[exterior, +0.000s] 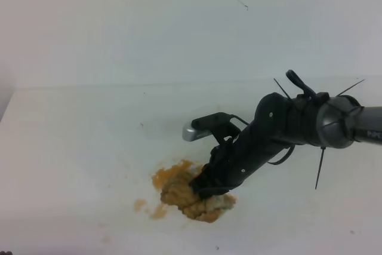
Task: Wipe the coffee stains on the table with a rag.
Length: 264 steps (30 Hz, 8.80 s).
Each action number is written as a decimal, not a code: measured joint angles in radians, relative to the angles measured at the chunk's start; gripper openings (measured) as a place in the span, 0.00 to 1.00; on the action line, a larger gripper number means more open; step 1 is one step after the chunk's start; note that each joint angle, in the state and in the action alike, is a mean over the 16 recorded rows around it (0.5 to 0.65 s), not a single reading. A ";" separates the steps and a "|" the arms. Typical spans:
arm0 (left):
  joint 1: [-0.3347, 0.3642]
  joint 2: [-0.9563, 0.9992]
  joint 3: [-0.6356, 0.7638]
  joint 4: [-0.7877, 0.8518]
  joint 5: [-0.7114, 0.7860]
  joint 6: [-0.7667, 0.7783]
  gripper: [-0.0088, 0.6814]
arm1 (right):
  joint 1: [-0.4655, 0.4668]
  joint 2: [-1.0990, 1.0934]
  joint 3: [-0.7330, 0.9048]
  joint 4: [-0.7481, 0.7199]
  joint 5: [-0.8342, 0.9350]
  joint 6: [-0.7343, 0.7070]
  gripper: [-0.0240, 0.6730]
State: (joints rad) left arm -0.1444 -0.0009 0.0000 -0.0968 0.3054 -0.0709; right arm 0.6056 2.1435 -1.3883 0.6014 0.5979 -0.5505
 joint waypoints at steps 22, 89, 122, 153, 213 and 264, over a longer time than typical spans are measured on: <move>0.000 0.000 0.000 0.000 0.000 0.000 0.01 | -0.079 -0.089 -0.007 -0.007 -0.005 -0.050 0.05; 0.000 0.000 0.000 0.000 0.002 0.000 0.01 | 0.080 0.172 -0.327 0.049 0.346 -0.112 0.06; 0.000 0.001 0.000 0.000 0.002 0.000 0.01 | -0.152 -0.014 -0.442 -0.216 0.350 0.074 0.06; 0.000 0.001 0.000 0.000 0.002 0.000 0.01 | -0.214 0.076 -0.416 -0.226 0.398 0.109 0.34; -0.001 0.001 0.000 0.000 0.005 0.000 0.01 | -0.209 -1.072 0.633 -0.348 0.117 0.174 0.04; -0.002 0.000 0.000 0.000 0.005 0.000 0.01 | -0.746 -2.162 1.392 -0.394 -0.237 0.119 0.03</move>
State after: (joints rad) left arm -0.1462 -0.0008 0.0000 -0.0968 0.3108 -0.0709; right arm -0.1407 -0.0184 0.0038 0.2075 0.3608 -0.4316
